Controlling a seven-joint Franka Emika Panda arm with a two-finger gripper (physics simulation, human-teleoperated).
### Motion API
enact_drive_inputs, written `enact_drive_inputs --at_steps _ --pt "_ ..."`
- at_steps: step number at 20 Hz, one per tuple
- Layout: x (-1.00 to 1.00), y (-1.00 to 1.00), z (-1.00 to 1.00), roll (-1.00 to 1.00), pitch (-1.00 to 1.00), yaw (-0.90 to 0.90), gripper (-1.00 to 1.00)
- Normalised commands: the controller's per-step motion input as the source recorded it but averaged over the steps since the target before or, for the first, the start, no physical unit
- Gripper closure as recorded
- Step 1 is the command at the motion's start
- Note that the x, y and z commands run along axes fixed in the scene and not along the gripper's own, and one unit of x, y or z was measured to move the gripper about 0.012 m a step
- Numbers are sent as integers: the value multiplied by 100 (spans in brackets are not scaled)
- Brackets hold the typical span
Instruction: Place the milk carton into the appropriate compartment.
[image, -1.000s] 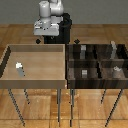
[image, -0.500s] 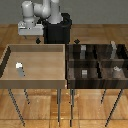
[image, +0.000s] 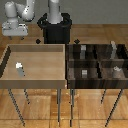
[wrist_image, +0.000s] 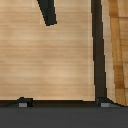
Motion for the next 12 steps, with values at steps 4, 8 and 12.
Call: enact_drive_inputs --at_steps 4,8,12 --pt "100 0 0 0 0 0 -100" --pt "100 0 0 0 0 0 -100" --pt "100 0 0 0 0 0 -100"
